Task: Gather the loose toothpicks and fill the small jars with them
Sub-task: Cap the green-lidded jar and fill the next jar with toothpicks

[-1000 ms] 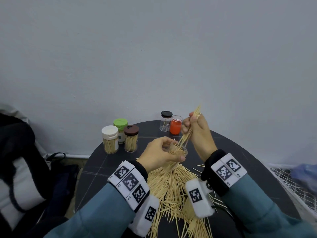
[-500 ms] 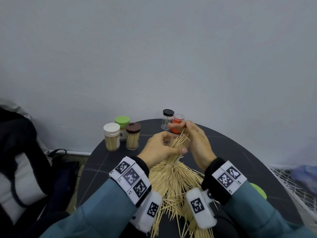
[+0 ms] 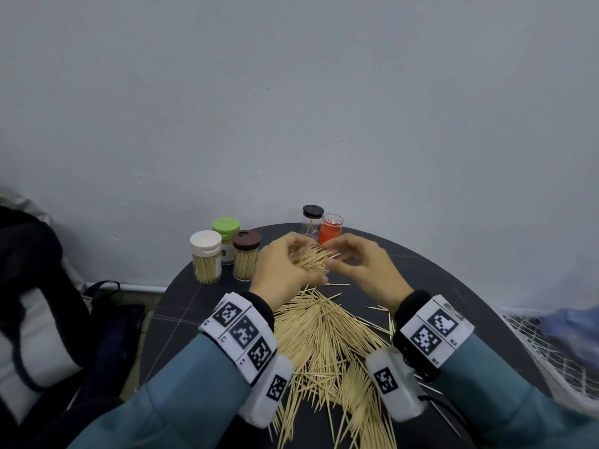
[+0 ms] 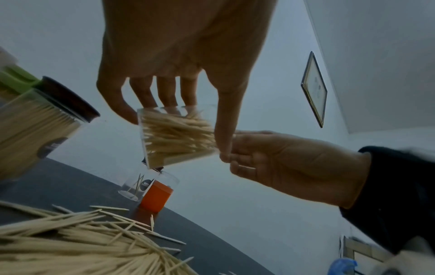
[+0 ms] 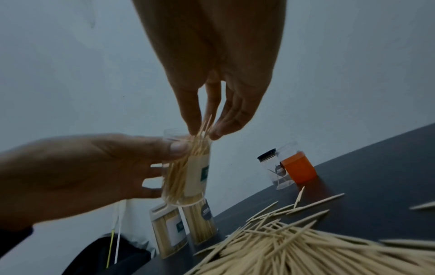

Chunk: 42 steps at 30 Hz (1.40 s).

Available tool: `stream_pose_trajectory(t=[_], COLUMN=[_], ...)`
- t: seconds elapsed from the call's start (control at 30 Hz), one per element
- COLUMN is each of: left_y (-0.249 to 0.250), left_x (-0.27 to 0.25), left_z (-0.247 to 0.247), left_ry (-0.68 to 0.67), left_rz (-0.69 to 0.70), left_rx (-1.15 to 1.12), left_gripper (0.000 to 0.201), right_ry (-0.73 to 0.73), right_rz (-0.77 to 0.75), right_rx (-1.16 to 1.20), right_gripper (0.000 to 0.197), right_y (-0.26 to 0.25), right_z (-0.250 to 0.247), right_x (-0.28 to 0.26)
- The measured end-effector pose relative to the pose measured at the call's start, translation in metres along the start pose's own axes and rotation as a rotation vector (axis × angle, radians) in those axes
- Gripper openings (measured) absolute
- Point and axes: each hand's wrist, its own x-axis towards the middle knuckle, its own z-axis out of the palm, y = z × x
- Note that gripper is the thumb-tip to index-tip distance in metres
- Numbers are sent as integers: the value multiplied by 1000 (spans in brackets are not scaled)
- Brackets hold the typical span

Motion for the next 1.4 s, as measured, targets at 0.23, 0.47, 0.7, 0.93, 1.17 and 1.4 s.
stream_pose_trajectory(t=[0.23,0.47,0.7,0.93,1.17,1.4], left_y=[3,0,-3,-2,-2,-3], left_x=[-4,-2,1,-1,1,1], left_z=[0,1,-2,0,-1,-3], left_ry=[4,-41,6,-70,-65,-36], left_rz=[108,85,86,47,43,17], left_rx=[243,217,203,205,164,154], left_gripper=[55,57,59,58,60,61], right_ry=[75,178,51,191,45,26], right_rz=[-56,-37,2,15,2,-10], right_rx=[-79,56,76,88,-38,-157], right_gripper=[7,13,17,18,6,12], right_y=[-8,-11,-10,-5,-8,-6], right_z=[2,3,0,-2,0,-3], right_x=[-3,-2,-5,-3,-8,-10])
